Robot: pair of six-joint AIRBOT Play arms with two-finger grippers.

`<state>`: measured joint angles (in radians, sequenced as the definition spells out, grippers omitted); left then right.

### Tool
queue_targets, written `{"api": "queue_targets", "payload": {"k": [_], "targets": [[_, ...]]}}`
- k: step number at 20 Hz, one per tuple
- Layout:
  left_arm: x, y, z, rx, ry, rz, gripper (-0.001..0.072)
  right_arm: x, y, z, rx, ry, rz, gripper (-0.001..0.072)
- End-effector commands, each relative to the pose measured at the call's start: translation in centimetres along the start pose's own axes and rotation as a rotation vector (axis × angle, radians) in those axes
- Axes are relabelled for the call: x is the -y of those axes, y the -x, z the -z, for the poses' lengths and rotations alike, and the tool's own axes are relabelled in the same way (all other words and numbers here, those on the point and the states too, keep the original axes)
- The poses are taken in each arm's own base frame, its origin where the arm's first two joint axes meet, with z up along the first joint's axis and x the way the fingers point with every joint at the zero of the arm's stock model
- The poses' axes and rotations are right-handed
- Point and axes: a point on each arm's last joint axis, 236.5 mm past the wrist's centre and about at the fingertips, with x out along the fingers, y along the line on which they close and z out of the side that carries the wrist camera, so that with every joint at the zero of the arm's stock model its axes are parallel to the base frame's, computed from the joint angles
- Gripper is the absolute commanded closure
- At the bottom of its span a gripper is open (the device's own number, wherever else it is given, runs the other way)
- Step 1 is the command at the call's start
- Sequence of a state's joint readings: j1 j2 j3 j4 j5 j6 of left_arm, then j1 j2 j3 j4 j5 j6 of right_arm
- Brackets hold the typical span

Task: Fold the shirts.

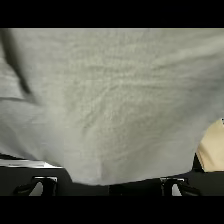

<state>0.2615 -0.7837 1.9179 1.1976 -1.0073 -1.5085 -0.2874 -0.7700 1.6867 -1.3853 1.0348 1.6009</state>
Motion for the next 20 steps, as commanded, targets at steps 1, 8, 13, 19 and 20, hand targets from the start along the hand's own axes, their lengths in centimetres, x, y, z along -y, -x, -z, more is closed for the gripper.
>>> {"api": "queue_targets", "payload": {"k": [1,8,13,19,20], "targets": [[-3.3,-6.4,13.5,-0.471,0.056,-0.012,0.0679,0.3,-7.2,12.5,-0.497,-0.047,-0.053,0.0664],[-10.6,-11.4,49.7,-1.125,0.278,-0.105,0.0679,0.4,-21.3,38.1,-1.078,-0.222,-0.079,0.0664],[-12.1,-15.3,57.8,-1.115,0.312,-0.156,0.0678,-1.8,-31.7,41.6,-0.796,-0.312,-0.035,0.0663],[-12.7,-24.4,54.0,-0.804,0.362,-0.168,0.0678,1.5,-35.3,37.5,-0.558,-0.411,0.045,0.0663],[-12.7,-25.1,54.1,-0.804,0.359,-0.161,0.0678,1.7,-35.2,37.6,-0.561,-0.386,0.051,0.0663]]}}
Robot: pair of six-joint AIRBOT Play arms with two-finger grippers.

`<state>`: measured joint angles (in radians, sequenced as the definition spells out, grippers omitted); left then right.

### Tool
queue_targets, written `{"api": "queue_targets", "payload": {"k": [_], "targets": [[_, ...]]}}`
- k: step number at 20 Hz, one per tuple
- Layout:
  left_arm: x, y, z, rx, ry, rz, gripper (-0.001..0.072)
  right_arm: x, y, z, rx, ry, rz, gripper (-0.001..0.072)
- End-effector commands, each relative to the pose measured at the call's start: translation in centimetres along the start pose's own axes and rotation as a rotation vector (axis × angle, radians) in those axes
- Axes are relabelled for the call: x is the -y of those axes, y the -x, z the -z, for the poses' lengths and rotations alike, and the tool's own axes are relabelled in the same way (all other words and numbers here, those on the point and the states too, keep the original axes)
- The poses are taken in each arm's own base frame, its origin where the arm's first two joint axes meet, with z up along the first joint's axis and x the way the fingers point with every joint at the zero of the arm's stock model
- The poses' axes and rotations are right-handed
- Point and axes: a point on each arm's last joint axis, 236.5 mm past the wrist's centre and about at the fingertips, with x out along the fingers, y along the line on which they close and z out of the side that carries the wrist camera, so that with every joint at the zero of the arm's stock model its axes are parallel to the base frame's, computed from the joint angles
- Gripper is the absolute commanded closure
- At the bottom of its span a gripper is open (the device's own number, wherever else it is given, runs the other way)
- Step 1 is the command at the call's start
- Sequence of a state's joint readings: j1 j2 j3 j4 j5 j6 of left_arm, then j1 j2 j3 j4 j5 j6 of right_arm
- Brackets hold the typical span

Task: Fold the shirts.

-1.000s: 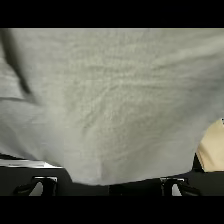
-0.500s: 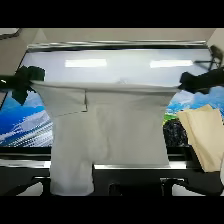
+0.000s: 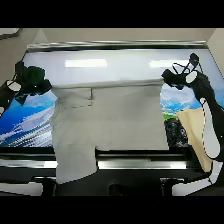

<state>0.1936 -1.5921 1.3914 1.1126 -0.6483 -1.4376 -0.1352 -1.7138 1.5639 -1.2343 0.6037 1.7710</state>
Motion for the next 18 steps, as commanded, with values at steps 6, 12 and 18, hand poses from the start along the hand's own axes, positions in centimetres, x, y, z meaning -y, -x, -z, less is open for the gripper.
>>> {"api": "queue_targets", "payload": {"k": [6,12,18], "targets": [[2.9,-5.1,2.9,-0.12,0.005,0.065,0.0678,3.2,-2.0,4.0,-0.138,-0.001,0.086,0.0662],[1.1,1.5,7.7,-0.412,-0.103,0.01,0.0677,4.7,3.4,7.4,-0.365,0.197,0.186,0.0661],[-1.9,3.2,18.1,-0.765,-0.078,-0.039,0.0678,8.7,5.6,17.2,-0.747,0.166,0.277,0.0663]]}}
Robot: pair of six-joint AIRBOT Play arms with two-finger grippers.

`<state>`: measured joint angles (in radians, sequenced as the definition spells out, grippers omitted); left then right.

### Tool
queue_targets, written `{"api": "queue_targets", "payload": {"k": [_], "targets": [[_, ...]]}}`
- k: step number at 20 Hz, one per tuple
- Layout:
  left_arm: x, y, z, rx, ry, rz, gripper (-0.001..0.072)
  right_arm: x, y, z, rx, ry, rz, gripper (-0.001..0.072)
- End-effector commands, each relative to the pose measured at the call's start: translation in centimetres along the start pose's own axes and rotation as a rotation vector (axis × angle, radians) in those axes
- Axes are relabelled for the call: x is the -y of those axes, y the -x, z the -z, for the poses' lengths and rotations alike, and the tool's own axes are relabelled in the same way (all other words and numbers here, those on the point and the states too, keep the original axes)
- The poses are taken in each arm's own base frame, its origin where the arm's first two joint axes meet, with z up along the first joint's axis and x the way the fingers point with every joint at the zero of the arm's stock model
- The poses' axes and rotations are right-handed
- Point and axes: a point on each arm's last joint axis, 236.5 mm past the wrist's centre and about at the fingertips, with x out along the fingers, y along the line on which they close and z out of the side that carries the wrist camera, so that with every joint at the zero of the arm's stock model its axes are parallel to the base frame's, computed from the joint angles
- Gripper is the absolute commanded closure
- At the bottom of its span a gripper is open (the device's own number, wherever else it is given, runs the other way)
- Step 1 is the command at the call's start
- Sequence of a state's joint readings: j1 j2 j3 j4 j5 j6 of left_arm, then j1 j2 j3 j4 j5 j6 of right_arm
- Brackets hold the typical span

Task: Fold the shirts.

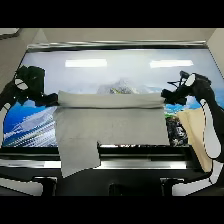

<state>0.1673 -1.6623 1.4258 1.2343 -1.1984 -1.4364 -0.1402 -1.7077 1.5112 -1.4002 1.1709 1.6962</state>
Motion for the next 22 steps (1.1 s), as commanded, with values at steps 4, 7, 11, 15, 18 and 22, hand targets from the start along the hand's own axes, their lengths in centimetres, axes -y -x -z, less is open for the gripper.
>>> {"api": "queue_targets", "payload": {"k": [4,7,11,15,18,22], "targets": [[-0.9,-2.2,5.6,-0.205,0.025,-0.004,0.0677,1.0,-1.9,5.4,-0.2,0.003,0.024,0.0662],[-1.0,-1.0,5.4,-0.218,0.026,0.001,0.0278,1.0,-0.7,4.7,-0.168,0.009,0.027,0.0307],[-2.9,3.6,5.5,-0.224,0.074,0.029,0.0273,2.9,4.5,5.1,-0.198,-0.025,-0.006,0.0287],[-2.9,3.5,14.0,-0.344,0.133,0.106,0.0274,5.9,5.3,11.0,-0.355,-0.089,-0.002,0.0274],[-2.4,0.6,23.5,-0.415,0.156,0.119,0.0277,5.4,3.6,14.7,-0.353,-0.11,-0.036,0.0274],[-1.7,-1.0,29.1,-0.423,0.156,0.127,0.0279,5.1,4.1,16.7,-0.36,-0.08,-0.051,0.0274]]}}
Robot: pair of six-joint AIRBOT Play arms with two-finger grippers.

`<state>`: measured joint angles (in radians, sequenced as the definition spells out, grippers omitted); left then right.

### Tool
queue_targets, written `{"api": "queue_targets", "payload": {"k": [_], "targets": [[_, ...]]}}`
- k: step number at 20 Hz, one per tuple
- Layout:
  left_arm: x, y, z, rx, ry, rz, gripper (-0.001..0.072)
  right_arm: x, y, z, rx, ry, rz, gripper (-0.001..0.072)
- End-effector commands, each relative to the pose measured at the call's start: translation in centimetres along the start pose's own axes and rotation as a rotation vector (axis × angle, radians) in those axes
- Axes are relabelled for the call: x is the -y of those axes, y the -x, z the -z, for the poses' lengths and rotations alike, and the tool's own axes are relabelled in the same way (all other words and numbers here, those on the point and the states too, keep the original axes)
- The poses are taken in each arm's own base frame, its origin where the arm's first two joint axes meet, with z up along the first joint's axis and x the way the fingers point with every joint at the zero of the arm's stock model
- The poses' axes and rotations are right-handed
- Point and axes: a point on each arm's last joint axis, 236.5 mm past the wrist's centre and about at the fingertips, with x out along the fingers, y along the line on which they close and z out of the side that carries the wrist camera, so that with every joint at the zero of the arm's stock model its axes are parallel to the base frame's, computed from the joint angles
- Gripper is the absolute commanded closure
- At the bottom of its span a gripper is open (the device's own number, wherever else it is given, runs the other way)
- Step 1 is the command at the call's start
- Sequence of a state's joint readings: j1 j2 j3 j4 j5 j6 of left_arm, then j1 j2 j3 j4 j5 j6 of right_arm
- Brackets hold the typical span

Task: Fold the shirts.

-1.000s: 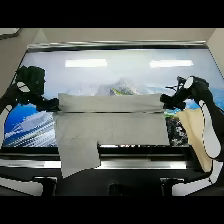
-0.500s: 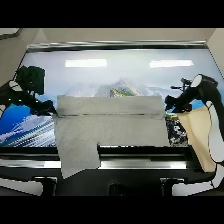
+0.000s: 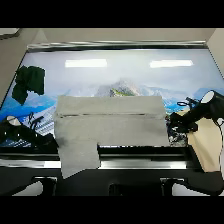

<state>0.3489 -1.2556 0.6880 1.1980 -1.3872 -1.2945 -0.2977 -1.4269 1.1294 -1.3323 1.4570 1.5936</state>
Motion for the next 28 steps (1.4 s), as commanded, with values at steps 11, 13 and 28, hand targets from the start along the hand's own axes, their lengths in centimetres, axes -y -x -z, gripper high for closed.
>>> {"api": "queue_targets", "payload": {"k": [11,13,28], "targets": [[1.2,-4.3,1.2,0.115,0.077,0.1,0.0677,1.5,-4.2,5.1,-0.018,0.003,0.003,0.0175],[1.2,-4.3,1.2,0.115,0.076,0.1,0.0677,1.7,-5.0,5.4,-0.02,-0.004,0.006,0.0176],[1.2,-4.3,1.2,0.116,0.076,0.1,0.0677,0.9,-7.8,2.9,0.01,-0.066,-0.055,0.0429]]}}
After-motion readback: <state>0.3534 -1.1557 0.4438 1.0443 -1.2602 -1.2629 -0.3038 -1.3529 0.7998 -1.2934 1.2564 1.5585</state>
